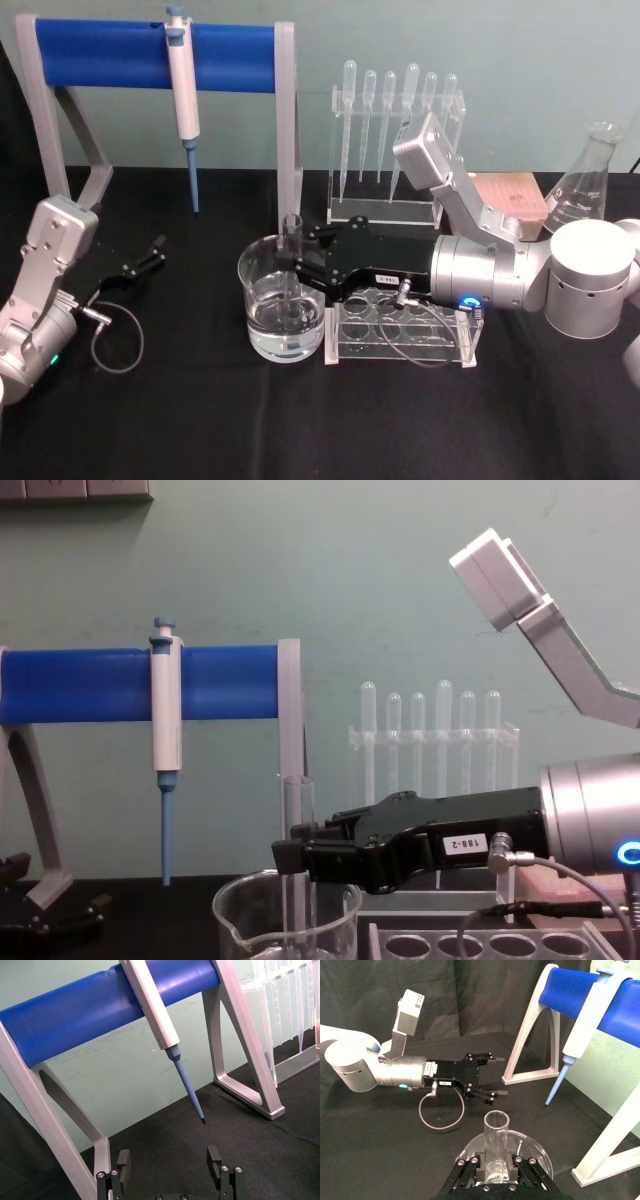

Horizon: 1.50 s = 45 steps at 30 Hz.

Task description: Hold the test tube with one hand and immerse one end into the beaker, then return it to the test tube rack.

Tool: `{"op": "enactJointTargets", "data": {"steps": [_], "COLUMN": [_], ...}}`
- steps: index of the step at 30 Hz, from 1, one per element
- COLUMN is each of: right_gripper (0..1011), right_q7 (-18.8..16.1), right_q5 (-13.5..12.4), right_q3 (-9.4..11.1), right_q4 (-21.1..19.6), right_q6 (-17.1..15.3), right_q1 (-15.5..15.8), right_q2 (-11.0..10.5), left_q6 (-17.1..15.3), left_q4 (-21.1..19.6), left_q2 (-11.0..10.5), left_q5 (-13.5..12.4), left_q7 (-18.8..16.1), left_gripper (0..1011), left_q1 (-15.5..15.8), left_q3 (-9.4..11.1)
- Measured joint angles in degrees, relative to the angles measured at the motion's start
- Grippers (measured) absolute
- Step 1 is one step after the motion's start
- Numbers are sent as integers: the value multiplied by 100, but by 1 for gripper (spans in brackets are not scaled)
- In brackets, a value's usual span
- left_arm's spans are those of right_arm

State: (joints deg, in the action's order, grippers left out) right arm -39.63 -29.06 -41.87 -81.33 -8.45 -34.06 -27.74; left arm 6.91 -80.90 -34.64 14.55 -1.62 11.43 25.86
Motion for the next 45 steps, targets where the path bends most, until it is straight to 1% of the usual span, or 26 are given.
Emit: {"op": "enactJointTargets", "data": {"steps": [7,12,17,23,24,26,27,31,32,34,35,36,37,40,41,42,43,45], "right_gripper": [241,241,242,241,242,241,241,241,241,241,241,241,241,241,241,241,241,241], "right_q7": [0,-2,13,38,42,43,38,25,0,-21,-39,-47,-60,-82,-92,-97,-103,-109], "right_q5": [0,-2,-78,-239,-281,-336,-419,-586,-687,-786,-869,-902,-980,-1074,-1127,-1154,-1199,-1239], "right_q3": [0,68,221,424,479,533,605,748,824,903,978,1010,1080,1187,1254,1285,1345,1409], "right_q4": [0,-39,-298,-732,-838,-932,-1033,-1217,-1311,-1420,-1520,-1569,-1671,-1806,-1884,-1914,-1969,-2012], "right_q6": [0,0,-70,-176,-187,-193,-196,-191,-181,-162,-144,-136,-111,-57,-5,24,76,141], "right_q1": [0,7,0,-14,-14,-12,-1,42,79,123,173,199,268,389,494,545,651,777], "right_q2": [0,10,-47,-227,-291,-348,-430,-586,-689,-798,-918,-978,-1112,-1329,-1476,-1545,-1672,-1799], "left_q6": [0,0,0,0,0,0,0,0,0,0,0,0,0,0,0,0,0,0], "left_q4": [0,0,0,0,0,0,0,0,0,0,0,0,0,0,0,0,0,0], "left_q2": [0,0,0,0,0,0,0,0,0,0,0,0,0,0,0,0,0,0], "left_q5": [0,0,0,0,0,0,0,0,0,0,0,0,0,0,0,0,0,0], "left_q7": [0,0,0,0,0,0,0,0,0,0,0,0,0,0,0,0,0,0], "left_gripper": [1000,1000,1000,1000,1000,1000,1000,1000,1000,1000,1000,1000,1000,1000,1000,1000,1000,1000], "left_q1": [0,0,0,0,0,0,0,0,0,0,0,0,0,0,0,0,0,0], "left_q3": [0,0,0,0,0,0,0,0,0,0,0,0,0,0,0,0,0,0]}}
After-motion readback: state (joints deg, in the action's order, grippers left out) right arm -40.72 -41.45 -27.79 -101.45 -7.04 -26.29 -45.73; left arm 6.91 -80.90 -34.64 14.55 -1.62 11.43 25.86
